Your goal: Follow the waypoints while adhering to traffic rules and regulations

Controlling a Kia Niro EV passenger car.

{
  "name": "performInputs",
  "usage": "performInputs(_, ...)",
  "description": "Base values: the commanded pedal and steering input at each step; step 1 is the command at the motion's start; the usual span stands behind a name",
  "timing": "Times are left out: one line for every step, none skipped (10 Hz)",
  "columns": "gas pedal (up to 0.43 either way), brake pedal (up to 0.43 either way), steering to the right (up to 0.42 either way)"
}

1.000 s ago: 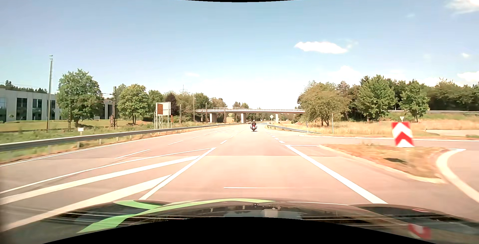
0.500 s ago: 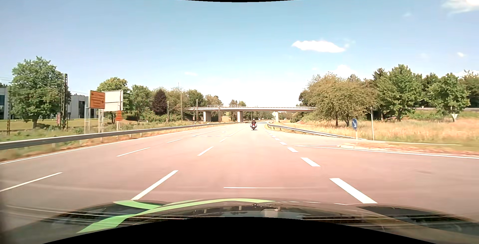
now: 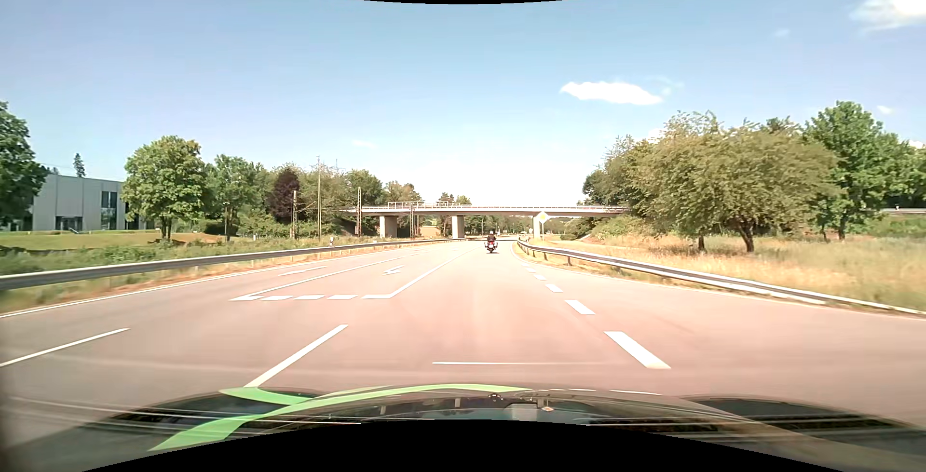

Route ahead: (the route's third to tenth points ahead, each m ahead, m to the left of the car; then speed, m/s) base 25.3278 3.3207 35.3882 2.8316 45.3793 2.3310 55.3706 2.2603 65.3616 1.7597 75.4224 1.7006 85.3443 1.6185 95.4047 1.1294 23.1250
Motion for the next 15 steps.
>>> performInputs(0.240,0.000,0.002)
performInputs(0.248,0.000,0.002)
performInputs(0.260,0.000,0.002)
performInputs(0.260,0.000,0.002)
performInputs(0.268,0.000,0.002)
performInputs(0.280,0.000,0.002)
performInputs(0.280,0.000,0.002)
performInputs(0.280,0.000,0.002)
performInputs(0.268,0.000,0.002)
performInputs(0.240,0.000,0.002)
performInputs(0.220,0.000,0.002)
performInputs(0.197,0.000,0.002)
performInputs(0.169,0.000,0.002)
performInputs(0.169,0.000,0.002)
performInputs(0.169,0.000,0.002)
